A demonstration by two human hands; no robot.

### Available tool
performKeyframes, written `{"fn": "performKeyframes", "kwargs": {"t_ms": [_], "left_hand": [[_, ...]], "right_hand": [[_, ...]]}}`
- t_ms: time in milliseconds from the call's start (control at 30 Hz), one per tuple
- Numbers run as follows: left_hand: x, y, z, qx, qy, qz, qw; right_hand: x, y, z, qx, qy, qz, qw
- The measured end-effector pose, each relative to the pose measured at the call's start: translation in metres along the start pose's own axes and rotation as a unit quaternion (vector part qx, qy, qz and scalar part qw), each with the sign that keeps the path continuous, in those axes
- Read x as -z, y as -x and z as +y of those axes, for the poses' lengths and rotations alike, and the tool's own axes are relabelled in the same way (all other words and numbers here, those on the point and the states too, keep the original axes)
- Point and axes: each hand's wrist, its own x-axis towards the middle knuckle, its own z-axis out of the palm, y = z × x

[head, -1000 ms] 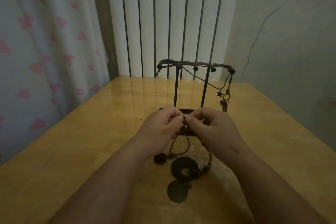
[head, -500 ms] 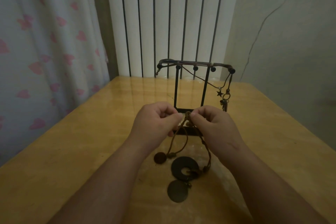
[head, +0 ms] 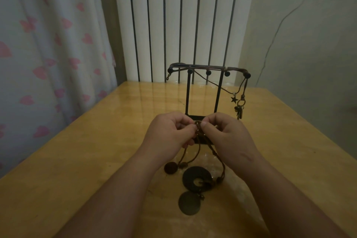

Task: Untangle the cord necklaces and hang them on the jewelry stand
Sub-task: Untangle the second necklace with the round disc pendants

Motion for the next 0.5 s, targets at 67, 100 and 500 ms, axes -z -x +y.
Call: {"fn": "performKeyframes", "kwargs": {"t_ms": [67, 100, 500], "left_hand": [[-0.0009, -0.0004, -0.0002, -0.004, -0.011, 0.008, 1.000], [-0.0012, -0.0003, 0.0000, -0.007, -0.012, 0.009, 1.000], [0.0014, -0.0001, 0.0012, 0.040, 0.085, -0.081, 0.992]], "right_hand": [[-0.0001, 0.0000, -0.0008, -0.003, -0.010, -0.007, 1.000], [-0.0002, 0.0002, -0.0012, -0.007, -0.017, -0.012, 1.000], [0.0051, 0.0026, -0.0051, -0.111, -0.123, -0.059, 0.984]]}}
